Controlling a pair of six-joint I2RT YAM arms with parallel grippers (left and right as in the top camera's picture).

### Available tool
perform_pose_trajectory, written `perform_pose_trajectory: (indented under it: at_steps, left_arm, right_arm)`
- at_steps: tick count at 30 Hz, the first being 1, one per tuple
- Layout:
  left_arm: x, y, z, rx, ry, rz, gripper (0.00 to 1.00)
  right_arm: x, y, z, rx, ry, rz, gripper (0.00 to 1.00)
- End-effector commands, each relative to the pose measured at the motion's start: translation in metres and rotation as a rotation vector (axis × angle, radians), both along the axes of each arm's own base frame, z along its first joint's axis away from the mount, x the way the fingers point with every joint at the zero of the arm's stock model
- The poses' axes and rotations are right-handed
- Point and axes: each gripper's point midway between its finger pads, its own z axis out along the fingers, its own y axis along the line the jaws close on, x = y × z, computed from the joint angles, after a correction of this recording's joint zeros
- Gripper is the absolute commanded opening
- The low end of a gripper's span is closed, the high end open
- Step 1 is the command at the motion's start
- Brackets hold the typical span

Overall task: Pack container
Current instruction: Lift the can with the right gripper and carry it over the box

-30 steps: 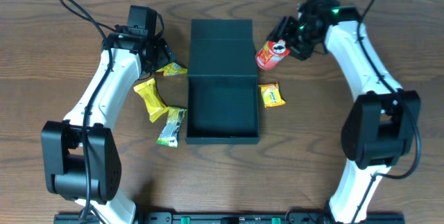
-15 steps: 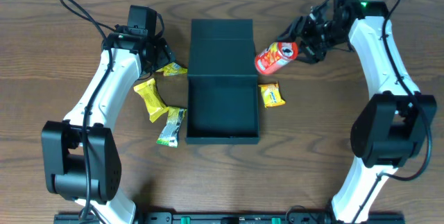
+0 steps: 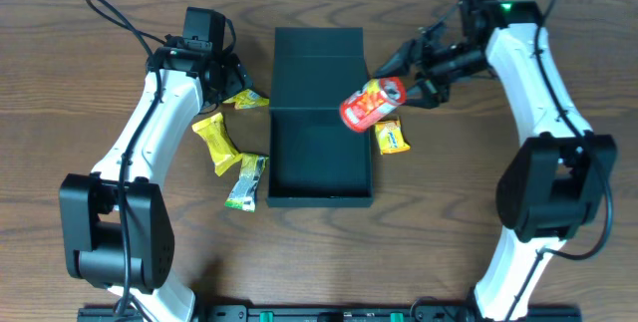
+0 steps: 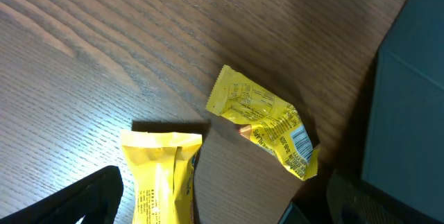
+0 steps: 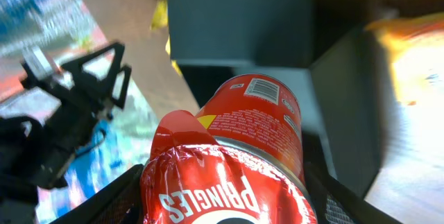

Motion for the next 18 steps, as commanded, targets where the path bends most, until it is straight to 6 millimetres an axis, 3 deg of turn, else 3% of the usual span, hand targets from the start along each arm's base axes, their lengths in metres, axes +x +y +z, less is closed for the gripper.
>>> perform_pose_trajectory:
  at_steps: [1, 7, 13, 18]
  left_arm:
    - [0.006, -0.001, 0.005, 0.01, -0.015, -0.008, 0.95]
    - [0.006, -0.001, 0.005, 0.01, -0.015, -0.008, 0.95]
    - [0.006, -0.001, 0.004, 0.01, -0.014, -0.009, 0.95]
    - [0.002, -0.001, 0.003, 0.013, 0.006, -0.009, 0.95]
  right_arm:
    - [-0.011, 0.033, 0.012, 0.06, -0.018, 0.082, 0.63]
    - [-0.03, 0.071, 0.008, 0.035, -0.011, 0.166, 0.63]
    - [-0.031, 0.116, -0.005, 0.0, -0.077, 0.198, 0.65]
    - [-0.028, 0.121, -0.021, -0.038, -0.086, 0.177, 0.64]
